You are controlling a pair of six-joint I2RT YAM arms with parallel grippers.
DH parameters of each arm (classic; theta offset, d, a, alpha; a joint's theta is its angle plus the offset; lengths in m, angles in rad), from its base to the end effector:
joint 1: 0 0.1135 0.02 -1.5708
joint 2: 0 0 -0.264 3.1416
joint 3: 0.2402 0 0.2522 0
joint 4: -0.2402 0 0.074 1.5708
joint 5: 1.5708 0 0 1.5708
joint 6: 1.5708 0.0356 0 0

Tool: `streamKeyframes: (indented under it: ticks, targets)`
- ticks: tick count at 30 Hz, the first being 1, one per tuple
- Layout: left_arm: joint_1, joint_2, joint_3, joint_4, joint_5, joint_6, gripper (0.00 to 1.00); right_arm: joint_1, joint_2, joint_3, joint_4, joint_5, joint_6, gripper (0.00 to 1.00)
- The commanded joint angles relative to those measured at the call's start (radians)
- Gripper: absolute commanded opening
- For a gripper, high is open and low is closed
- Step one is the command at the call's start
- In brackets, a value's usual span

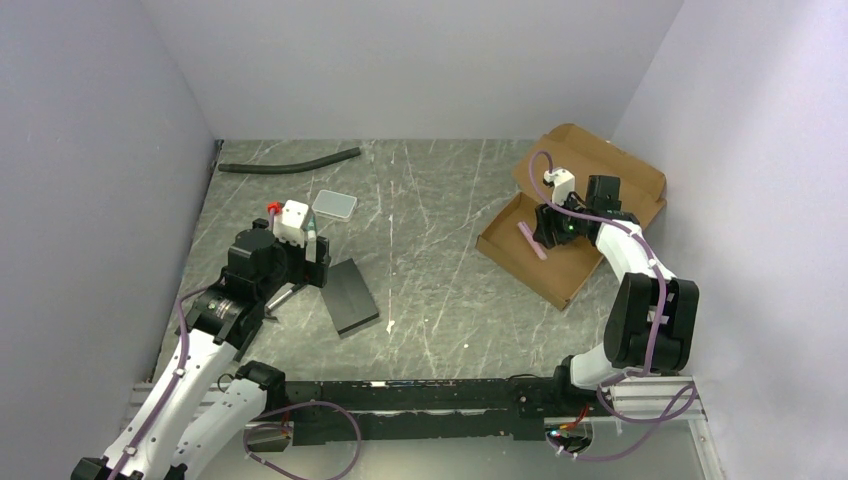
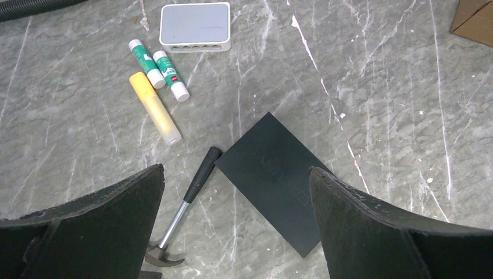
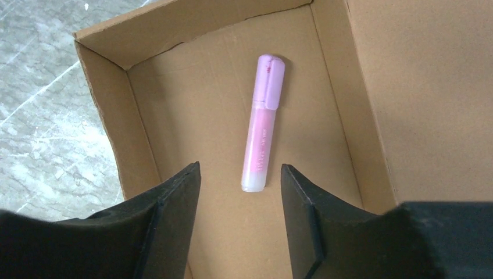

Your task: Fold the paper box

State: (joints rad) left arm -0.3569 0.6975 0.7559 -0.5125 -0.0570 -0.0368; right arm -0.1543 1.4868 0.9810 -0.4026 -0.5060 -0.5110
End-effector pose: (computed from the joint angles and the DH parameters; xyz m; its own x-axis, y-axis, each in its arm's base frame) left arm 0.1479 -0.0530 0.3092 -0.4218 0.1181 -0.8990 0.2855 0.9583 -0.0081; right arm 0.3049 -0.0300 0.2275 -0.6013 -0.3394 -0.7234 -0.5207 0.8531 0.0326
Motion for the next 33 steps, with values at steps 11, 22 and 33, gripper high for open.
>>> streamKeyframes:
  ticks: [11,22,33]
  targets:
    - [0.004,0.001,-0.007,0.043,0.021,0.025,0.99,-0.005,-0.023,0.044,0.001,-0.039,-0.013,0.63]
    - [0.010,0.052,-0.006,0.047,-0.006,0.004,0.99,-0.005,-0.034,0.054,-0.015,-0.064,-0.021,0.65]
    - [0.256,0.224,0.044,0.095,0.158,-0.109,0.99,0.022,-0.050,0.059,-0.025,-0.088,-0.034,0.67]
